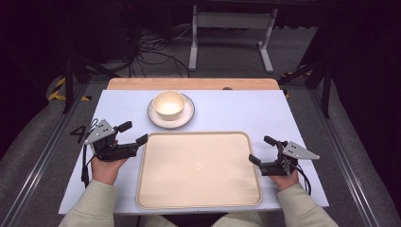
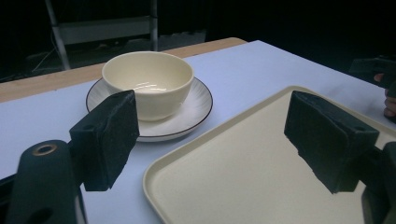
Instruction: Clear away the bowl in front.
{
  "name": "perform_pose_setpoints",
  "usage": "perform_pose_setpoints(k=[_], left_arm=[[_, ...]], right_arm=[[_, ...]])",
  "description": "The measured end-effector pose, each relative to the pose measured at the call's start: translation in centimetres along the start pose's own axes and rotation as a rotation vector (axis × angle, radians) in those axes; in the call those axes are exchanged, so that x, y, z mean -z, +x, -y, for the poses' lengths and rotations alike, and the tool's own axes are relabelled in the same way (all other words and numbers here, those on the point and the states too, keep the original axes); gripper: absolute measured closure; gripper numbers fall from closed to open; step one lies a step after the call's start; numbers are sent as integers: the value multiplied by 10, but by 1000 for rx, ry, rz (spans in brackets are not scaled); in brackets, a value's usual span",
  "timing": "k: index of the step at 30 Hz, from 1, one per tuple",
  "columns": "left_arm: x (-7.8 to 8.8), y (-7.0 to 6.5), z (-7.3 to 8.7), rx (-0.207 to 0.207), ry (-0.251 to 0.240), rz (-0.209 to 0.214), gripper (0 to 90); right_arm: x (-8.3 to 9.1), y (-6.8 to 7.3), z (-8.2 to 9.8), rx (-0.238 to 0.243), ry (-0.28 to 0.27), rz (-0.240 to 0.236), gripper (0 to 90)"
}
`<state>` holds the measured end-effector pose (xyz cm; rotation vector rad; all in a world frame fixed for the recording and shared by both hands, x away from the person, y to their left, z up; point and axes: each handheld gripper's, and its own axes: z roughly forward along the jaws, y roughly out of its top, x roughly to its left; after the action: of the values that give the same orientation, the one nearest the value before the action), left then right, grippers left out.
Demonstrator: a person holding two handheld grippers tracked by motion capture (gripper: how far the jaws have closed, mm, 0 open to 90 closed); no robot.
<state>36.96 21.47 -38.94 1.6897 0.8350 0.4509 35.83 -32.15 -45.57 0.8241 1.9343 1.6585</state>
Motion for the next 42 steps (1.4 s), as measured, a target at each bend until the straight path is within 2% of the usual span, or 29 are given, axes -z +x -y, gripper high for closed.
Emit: perform_pose_setpoints(k=[7,17,24,32,37,42], left_arm=[[-6,1,-13,-11,-24,6,186],[-27,9,-31,-34,-2,-31,189],[-42,23,-41,7,-14,-40,189],[-58,31,-47,-15,17,-65,186],[-66,36,-51,1,38,-74,184],[-74,37,-57,-12,55,-81,178]], right_arm=[[0,0,0,10,-3,4,0],[-1,0,1,-3,12,11,3],[-1,0,1,-4,12,11,3],[-1,0,1,-4,12,8,4],[-1,0,1,-4,12,9,4],[-1,0,1,-6,12,9,4]])
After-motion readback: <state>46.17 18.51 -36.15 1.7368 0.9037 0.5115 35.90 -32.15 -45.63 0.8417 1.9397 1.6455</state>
